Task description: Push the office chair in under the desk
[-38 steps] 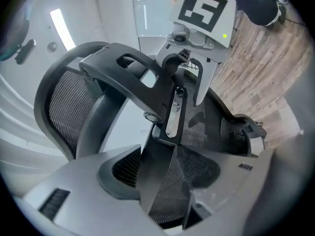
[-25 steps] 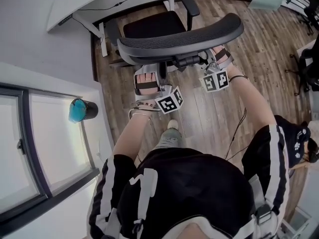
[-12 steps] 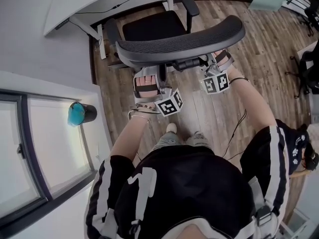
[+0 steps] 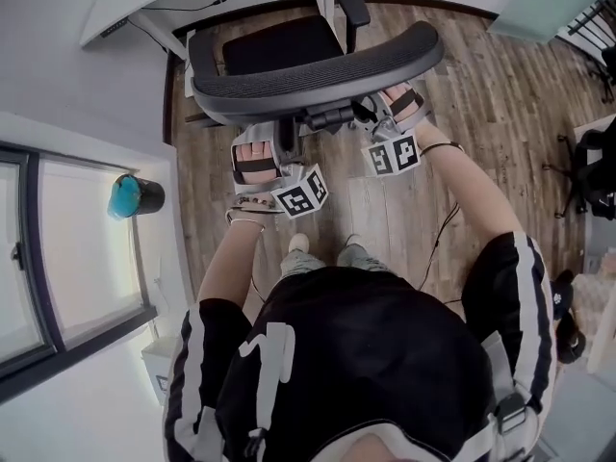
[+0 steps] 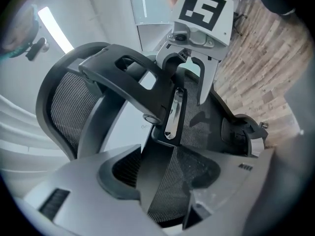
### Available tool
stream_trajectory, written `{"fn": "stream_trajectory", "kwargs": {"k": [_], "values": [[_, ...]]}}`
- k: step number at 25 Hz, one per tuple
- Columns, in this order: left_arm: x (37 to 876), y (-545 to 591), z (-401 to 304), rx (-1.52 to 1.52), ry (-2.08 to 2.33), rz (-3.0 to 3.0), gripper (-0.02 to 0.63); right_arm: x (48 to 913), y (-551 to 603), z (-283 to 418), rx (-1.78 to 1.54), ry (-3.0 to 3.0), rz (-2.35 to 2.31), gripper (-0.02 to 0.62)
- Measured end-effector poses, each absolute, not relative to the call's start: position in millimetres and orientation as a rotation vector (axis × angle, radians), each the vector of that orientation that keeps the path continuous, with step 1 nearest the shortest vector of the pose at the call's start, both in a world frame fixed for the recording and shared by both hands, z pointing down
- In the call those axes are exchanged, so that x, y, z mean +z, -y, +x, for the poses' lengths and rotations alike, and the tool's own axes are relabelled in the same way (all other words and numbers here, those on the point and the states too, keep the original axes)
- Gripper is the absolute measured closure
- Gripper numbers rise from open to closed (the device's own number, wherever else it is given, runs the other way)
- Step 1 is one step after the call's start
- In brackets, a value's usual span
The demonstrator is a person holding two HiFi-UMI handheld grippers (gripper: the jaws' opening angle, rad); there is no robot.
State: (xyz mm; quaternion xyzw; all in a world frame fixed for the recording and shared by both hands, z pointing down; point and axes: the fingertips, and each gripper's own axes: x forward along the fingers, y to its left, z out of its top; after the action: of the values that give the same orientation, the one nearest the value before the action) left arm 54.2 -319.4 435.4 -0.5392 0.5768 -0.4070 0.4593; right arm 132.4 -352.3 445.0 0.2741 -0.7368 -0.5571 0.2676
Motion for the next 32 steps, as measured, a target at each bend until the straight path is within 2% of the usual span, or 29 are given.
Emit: {"fn": "stream_trajectory", "kwargs": {"k": [13,28,29,30,31,32], "values": [[433.3,341.9,88.1,-1.004,-1.48,-1.267,0.385,441.5,383.9,160.6,-1.519,2.078,0.677,0.249],[436.4,405.7,72.0,-1.036,-1.53,-1.355,0.379,444.5,450.5,136.9,-1.482,2.086,0.628,0.236],[446.7,406.1,79.4,-1.03,-1.524,-1.423,0.46,444.0,458.1,136.5,-1.476,2.083,0.627,0.236],[466.3,404.9,88.0,-1.054,-1.493,-1.507,0.442,443.3,466.1,135.6,-1.472,2.08,0.626,0.236],[492.4,401.5,96.5,-1.107,-1.422,-1.57,0.597,443.0,473.4,134.3,-1.474,2.074,0.624,0.236],[515.7,395.9,103.1,-1.142,-1.339,-1.575,0.592,443.5,479.4,132.4,-1.478,2.067,0.623,0.236]]}}
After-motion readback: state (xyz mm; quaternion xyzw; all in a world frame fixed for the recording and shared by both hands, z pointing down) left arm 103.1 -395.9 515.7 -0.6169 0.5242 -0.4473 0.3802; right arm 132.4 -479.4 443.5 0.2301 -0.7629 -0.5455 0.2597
